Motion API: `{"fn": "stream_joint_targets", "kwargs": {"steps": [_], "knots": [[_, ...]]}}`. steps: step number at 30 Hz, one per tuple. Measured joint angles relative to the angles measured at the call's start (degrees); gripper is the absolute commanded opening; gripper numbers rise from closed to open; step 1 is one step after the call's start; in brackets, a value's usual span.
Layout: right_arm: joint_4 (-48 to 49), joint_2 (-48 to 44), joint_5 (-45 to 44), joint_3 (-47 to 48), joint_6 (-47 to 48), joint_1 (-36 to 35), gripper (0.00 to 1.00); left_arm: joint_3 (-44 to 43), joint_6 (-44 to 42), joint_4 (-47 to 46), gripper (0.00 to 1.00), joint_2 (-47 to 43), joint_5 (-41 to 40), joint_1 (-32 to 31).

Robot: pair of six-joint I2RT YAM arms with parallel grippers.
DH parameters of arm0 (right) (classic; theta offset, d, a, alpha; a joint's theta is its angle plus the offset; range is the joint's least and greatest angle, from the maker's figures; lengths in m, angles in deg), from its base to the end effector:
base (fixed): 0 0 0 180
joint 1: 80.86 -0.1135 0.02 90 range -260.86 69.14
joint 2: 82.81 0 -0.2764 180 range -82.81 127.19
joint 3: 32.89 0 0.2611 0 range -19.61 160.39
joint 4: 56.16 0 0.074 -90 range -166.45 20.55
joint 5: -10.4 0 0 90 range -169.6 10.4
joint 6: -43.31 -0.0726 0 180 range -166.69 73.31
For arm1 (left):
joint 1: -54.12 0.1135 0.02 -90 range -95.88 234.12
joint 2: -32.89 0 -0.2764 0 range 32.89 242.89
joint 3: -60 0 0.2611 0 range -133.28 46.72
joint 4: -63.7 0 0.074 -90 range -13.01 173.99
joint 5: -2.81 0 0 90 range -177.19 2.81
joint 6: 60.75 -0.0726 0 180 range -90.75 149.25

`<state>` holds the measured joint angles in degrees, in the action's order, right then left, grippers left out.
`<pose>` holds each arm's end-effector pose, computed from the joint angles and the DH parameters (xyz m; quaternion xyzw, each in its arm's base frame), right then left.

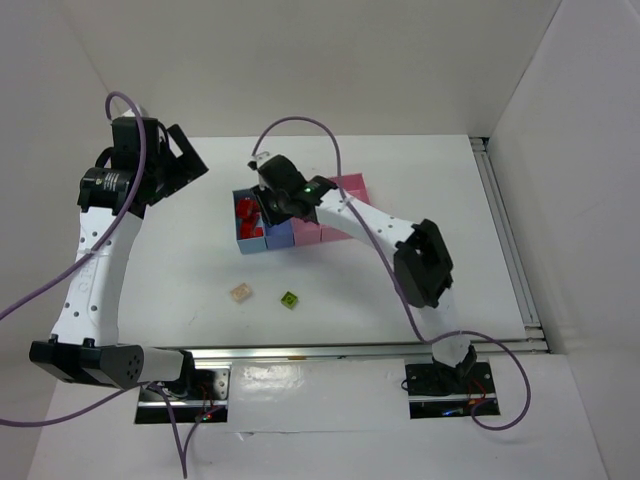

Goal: Sort the legos into containers by color

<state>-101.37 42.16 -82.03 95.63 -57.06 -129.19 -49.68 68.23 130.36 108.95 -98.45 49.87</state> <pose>0.3670 0.4077 0.2588 -0.2884 0.8654 0.1838 0.3663 0.2928 -0.0075 0.4472 -0.3057 0.8209 -0.0946 0.4729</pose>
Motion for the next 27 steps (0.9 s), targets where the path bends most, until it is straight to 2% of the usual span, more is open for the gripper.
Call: {"fn": "stream_joint_targets", "kwargs": {"steps": [5,8,11,17,27], "knots": [[1.75,-17.31,0.13,-19.85,-0.04,-0.61,0.73,0.57,-0.07,-0.72,1.00,0.04,0.28,0.26],[2.54,-26.10,1.18,-30.67,0.39,-2.80,0.80,1.53,-0.09,-0.94,1.00,0.17,0.83,0.42],[2.25,-28.94,1.33,-37.38,0.79,-6.71,0.81,1.97,-0.11,-1.03,1.00,0.63,1.31,0.44],[1.44,-24.85,1.68,-41.55,2.67,-14.27,0.84,2.08,-0.13,-1.16,1.00,1.01,2.80,0.44],[2.82,-15.85,-1.16,-41.31,4.57,-14.99,0.82,3.82,-0.11,-1.95,1.00,1.11,4.15,0.44]]}}
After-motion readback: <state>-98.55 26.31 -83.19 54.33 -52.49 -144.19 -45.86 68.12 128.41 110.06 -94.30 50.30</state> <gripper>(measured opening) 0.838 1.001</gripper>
